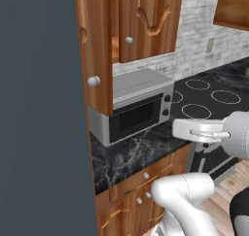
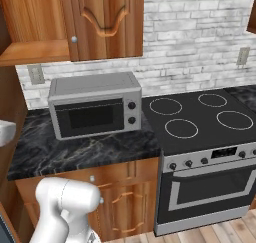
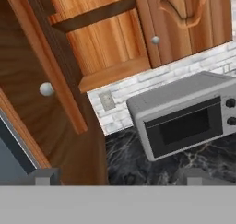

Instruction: Close all open cabinet doors.

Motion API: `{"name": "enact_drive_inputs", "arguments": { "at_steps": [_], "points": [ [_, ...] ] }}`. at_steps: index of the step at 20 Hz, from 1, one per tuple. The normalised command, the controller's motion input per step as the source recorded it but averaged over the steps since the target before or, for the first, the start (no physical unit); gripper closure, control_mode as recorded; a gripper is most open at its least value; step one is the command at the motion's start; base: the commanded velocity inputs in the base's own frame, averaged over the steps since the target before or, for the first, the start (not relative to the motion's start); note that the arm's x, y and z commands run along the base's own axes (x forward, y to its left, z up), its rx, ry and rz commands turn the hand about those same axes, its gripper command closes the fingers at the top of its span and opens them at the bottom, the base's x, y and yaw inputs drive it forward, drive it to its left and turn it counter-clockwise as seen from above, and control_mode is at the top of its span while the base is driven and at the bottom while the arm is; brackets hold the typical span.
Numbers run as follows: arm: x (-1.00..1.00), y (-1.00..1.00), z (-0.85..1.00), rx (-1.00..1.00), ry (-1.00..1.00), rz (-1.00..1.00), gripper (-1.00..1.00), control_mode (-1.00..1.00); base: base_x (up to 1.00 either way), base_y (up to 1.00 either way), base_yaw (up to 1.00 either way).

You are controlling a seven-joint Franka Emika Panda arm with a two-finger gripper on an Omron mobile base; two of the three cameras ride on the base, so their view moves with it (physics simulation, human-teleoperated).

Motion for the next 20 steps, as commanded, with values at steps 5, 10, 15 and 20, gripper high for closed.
{"name": "enact_drive_inputs", "arguments": {
  "at_steps": [5, 10, 15, 20],
  "points": [
    [-0.12, 0.0, -0.01, -0.04, -0.06, 0.0, -1.0, -1.0, 0.0, 0.0, 0.0],
    [-0.34, 0.19, 0.0, -0.2, -0.34, 0.0, -1.0, -1.0, 0.0, 0.0, 0.0],
    [-0.25, 0.32, 0.0, -0.25, -0.46, 0.0, -1.0, -1.0, 0.0, 0.0, 0.0],
    [0.0, 0.0, 0.0, 0.0, -0.05, 0.0, -1.0, -1.0, 0.0, 0.0, 0.0]
  ]
}}
